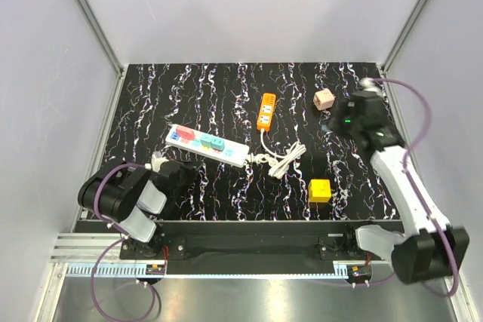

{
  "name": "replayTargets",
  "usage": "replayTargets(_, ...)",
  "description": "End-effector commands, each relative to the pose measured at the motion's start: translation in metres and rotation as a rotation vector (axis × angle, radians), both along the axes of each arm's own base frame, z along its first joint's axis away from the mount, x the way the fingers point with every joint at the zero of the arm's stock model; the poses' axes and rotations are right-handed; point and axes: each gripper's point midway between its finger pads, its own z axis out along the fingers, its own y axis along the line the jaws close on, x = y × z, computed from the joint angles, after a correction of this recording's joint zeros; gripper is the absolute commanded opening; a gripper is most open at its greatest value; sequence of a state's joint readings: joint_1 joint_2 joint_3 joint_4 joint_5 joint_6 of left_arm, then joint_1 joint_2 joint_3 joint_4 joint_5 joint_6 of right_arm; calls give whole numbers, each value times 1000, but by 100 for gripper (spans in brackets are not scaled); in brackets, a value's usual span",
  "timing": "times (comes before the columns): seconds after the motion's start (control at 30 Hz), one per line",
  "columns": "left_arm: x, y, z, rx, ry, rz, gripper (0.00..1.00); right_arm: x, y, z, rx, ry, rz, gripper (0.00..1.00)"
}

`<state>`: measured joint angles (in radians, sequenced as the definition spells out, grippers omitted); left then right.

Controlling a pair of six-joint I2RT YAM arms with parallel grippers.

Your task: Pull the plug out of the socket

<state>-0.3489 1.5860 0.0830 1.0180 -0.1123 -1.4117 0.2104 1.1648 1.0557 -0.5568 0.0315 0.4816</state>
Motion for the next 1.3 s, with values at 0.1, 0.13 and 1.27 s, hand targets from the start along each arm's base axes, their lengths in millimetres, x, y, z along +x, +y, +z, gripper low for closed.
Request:
replayTargets(0.1, -14, 0, 2, 78, -76, -79, 0, -12, -153, -5, 129, -46, -662, 0)
replayTargets(0.13, -14, 0, 5, 82, -93, -85, 0, -11, -158, -14, 203, -28, -683, 0)
replayTargets(1.27, -19, -21, 44, 21, -314, -225, 5, 92, -262, -156, 340, -18, -821, 62)
